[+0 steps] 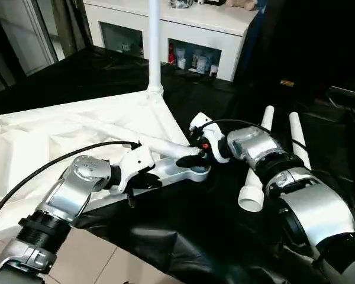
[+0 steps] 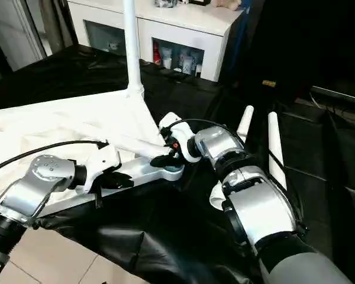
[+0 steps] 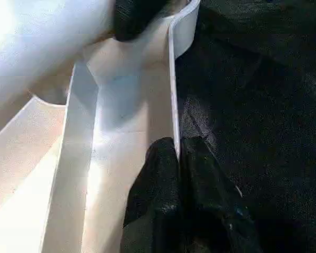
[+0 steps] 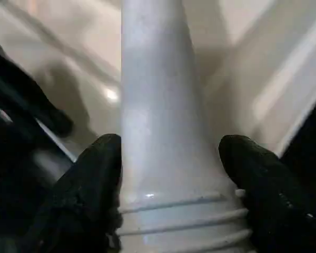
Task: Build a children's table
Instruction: Insert table leg to table base
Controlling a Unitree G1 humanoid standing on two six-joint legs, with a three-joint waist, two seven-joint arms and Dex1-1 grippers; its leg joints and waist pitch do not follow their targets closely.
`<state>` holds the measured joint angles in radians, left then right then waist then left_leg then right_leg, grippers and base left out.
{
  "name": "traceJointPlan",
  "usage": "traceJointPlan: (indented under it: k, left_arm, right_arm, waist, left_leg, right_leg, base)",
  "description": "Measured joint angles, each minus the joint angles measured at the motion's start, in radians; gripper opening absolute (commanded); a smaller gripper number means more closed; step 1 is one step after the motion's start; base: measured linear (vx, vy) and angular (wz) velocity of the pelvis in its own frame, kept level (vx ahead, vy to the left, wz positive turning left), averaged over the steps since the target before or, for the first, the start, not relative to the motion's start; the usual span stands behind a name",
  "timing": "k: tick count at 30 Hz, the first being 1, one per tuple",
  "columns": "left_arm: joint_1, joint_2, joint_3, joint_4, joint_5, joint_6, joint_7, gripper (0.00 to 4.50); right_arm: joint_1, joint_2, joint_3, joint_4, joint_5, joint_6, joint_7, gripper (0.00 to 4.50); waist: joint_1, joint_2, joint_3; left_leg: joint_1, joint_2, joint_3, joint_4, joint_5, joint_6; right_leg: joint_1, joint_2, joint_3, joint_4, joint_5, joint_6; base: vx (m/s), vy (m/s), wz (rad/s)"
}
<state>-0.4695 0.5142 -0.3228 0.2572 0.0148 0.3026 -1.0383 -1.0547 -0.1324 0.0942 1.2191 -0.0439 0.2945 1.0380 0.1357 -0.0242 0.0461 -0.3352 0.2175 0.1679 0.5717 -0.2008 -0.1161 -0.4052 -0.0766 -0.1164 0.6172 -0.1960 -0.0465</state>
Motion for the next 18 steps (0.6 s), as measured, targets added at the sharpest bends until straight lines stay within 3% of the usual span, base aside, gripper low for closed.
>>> traceJointPlan:
  k: [1,2,3,6,8,10,12,13,16,18]
  left_arm:
    - [0.002,-0.004,0.003,0.0,0.0,-0.005,0.006,0.0]
    - [0.003,-0.006,0.005,0.0,-0.001,-0.005,0.008,0.45]
    - [0.006,-0.008,0.011,-0.001,-0.006,-0.004,0.007,0.57]
    - [0.038,-0.007,0.05,-0.034,-0.057,-0.003,-0.007,0.62]
    - [0.036,-0.006,0.078,-0.069,-0.087,-0.006,-0.017,0.95]
    - [0.032,-0.015,0.119,-0.097,-0.136,0.002,-0.018,1.01]
    - [0.004,-0.05,0.207,-0.116,-0.223,0.052,0.002,1.1]
    - [-0.03,-0.075,0.27,-0.121,-0.283,0.099,0.03,1.4]
    - [-0.121,-0.139,0.413,-0.124,-0.425,0.212,0.106,1.49]
    - [-0.146,-0.171,0.463,-0.117,-0.492,0.261,0.146,1.73]
  right_arm:
    - [0.005,-0.002,-0.03,0.0,0.029,0.0,-0.001,2.76]
    - [0.005,-0.002,-0.05,-0.002,0.048,0.001,-0.002,2.76]
    - [0.009,-0.002,-0.077,-0.011,0.07,0.002,-0.006,2.76]
    - [0.045,-0.006,-0.185,-0.063,0.169,-0.001,-0.027,2.76]
    - [0.063,-0.005,-0.232,-0.078,0.217,0.0,-0.034,2.76]
    - [0.1,0.004,-0.277,-0.129,0.271,0.009,-0.033,2.76]
    - [0.172,0.015,-0.312,-0.239,0.322,0.013,-0.029,2.76]
    - [0.218,0.026,-0.321,-0.319,0.341,0.027,-0.031,2.76]
    - [0.317,0.062,-0.324,-0.514,0.393,0.08,-0.051,2.75]
    - [0.353,0.079,-0.324,-0.601,0.419,0.103,-0.073,2.75]
  waist:
    - [0.003,0.0,0.0]
    - [0.004,0.0,0.0]
    - [0.005,0.0,0.0]
    - [0.007,0.0,0.0]
    - [0.007,0.0,0.0]
    - [0.007,0.001,0.001]
    - [0.008,0.002,0.002]
    - [0.009,0.002,0.002]
    - [0.01,0.003,0.002]
    - [0.009,0.007,0.002]
  left_leg:
    - [0.0,0.0,0.0,0.001,0.0,0.0]
    - [0.0,0.0,0.0,0.002,0.0,0.0]
    - [-0.001,0.001,0.0,0.004,0.0,0.001]
    - [-0.015,0.003,0.0,0.012,0.003,0.005]
    - [-0.016,0.005,0.0,0.017,0.003,0.006]
    - [-0.017,0.005,0.0,0.018,0.003,0.005]
    - [-0.016,0.006,0.0,0.02,0.0,0.0]
    - [-0.016,0.007,0.0,0.02,0.001,-0.001]
    - [-0.015,0.007,0.0,0.02,0.001,-0.002]
    - [-0.014,0.006,0.0,0.02,0.002,-0.002]
  right_leg:
    - [-0.001,0.0,0.0,0.001,0.0,0.0]
    - [-0.003,0.0,0.0,0.002,0.0,0.0]
    - [-0.004,0.0,0.0,0.004,0.0,0.0]
    - [-0.015,0.0,0.0,0.011,0.0,-0.001]
    - [-0.018,0.001,-0.001,0.015,0.0,-0.001]
    - [-0.017,0.001,-0.001,0.016,0.0,-0.002]
    - [-0.014,0.001,-0.001,0.017,0.001,-0.002]
    - [-0.013,0.001,-0.001,0.017,0.002,-0.003]
    - [-0.013,0.001,-0.001,0.018,0.003,-0.003]
    - [-0.012,0.001,-0.001,0.017,0.004,-0.003]
  base:
    - [0.0,0.0,0.0]
    - [0.0,0.0,0.0]
    - [0.0,0.0,0.0]
    - [0.0,0.0,0.0]
    - [0.0,0.0,0.0]
    - [0.0,0.0,0.0]
    - [0.0,0.0,0.0]
    - [0.0,0.0,0.0]
    - [0.0,0.0,0.0]
    - [0.0,0.0,0.0]
